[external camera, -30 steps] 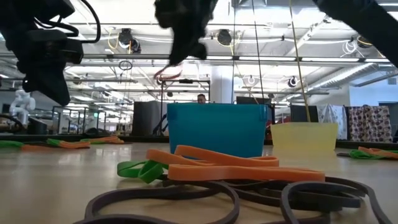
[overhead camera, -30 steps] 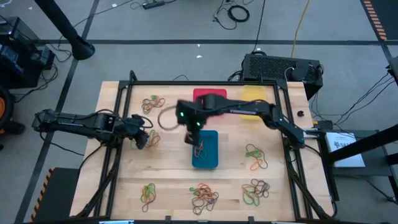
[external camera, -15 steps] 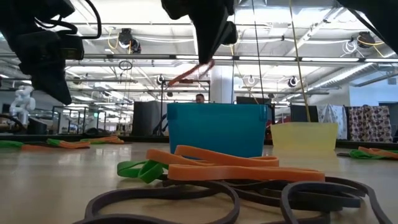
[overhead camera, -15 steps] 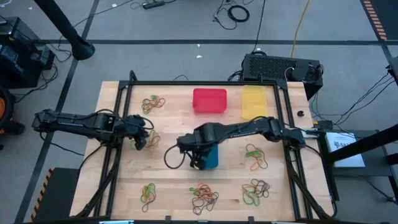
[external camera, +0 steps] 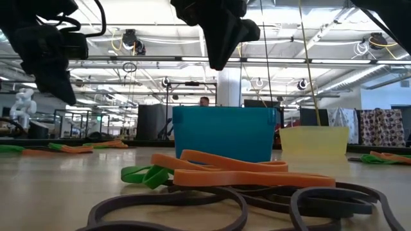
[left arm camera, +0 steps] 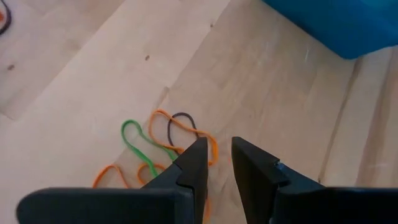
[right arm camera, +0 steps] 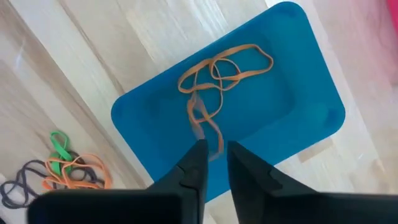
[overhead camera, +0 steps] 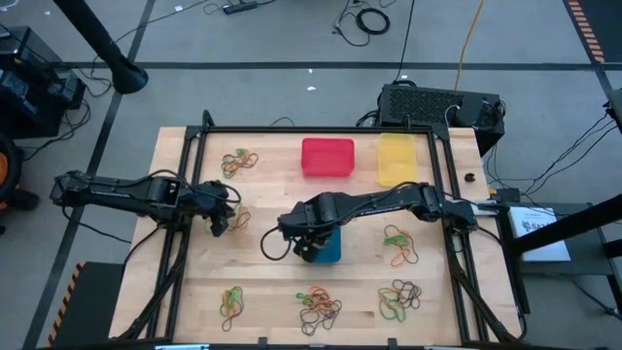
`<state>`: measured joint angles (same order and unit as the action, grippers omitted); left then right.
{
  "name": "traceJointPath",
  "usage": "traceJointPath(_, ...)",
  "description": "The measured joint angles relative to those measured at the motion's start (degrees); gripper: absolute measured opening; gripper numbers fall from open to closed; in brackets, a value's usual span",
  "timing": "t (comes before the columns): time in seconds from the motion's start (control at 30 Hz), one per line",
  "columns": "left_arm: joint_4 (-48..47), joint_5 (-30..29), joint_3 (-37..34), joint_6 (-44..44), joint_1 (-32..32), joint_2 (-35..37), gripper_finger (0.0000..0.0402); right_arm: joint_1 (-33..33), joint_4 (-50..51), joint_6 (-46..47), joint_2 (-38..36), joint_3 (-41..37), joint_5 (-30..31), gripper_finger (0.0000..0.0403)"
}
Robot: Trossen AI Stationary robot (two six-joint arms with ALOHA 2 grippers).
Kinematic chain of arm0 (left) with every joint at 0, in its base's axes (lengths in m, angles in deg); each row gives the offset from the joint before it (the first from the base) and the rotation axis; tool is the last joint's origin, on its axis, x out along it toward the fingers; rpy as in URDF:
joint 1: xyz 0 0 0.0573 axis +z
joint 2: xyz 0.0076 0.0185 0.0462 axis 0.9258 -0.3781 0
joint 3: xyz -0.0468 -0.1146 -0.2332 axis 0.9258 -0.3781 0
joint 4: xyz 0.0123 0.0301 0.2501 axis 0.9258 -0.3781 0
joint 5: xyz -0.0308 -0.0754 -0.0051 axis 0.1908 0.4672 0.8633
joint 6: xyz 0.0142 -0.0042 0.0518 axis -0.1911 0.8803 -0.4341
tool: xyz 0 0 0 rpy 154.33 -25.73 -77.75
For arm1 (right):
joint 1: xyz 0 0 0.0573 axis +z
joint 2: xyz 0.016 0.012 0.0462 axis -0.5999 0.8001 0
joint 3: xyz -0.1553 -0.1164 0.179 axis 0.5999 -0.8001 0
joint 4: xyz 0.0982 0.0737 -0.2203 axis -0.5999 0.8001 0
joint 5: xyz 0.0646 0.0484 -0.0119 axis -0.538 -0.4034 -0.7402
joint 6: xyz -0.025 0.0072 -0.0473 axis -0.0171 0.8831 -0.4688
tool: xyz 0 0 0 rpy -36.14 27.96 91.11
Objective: Sort rubber bands into baskets
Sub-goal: Put the orange rubber band into the blue bin
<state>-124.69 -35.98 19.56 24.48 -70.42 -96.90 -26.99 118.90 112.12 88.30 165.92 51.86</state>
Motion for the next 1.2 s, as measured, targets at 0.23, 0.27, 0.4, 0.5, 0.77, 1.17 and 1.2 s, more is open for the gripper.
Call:
traceJointPath(0.23, 0.0, 0.4, 0.0, 0.0, 0.0, 0.0, 0.0079, 0.0, -5.7, -0.9, 0.0, 0.0, 0.2, 0.0098)
traceJointPath(0.27, -0.1, 0.4, 0.0, 0.2, 0.0, 0.0, 0.0079, 0.0, -7.6, -1.9, 0.0, 0.0, 0.2, 0.0103)
traceJointPath(0.4, -0.1, 0.4, 0.0, 0.6, 0.0, 0.0, 0.0079, 0.0, -17.3, -6.4, 0.0, 0.0, 0.2, 0.0112)
traceJointPath(0.5, -0.1, 0.5, 0.0, 1.9, 0.0, 0.0, 0.0079, -0.2, -26.2, -8.8, 0.0, 0.0, 0.4, 0.0110)
traceJointPath(0.77, -2.7, 7.3, 4.5, 13.2, 1.5, -0.3, 0.0079, -1.1, -46.6, -18.5, 1.4, -0.3, 10.4, 0.0100)
traceJointPath(1.17, -21.0, -6.6, 27.5, -2.6, 10.6, -0.2, 0.0079, -10.0, -65.2, -19.6, 15.4, -0.3, -3.1, 0.0088)
traceJointPath(1.2, -21.8, -6.6, 28.3, -2.7, 11.4, -0.3, 0.0079, -10.5, -66.7, -20.1, 16.3, -0.3, -3.1, 0.0088)
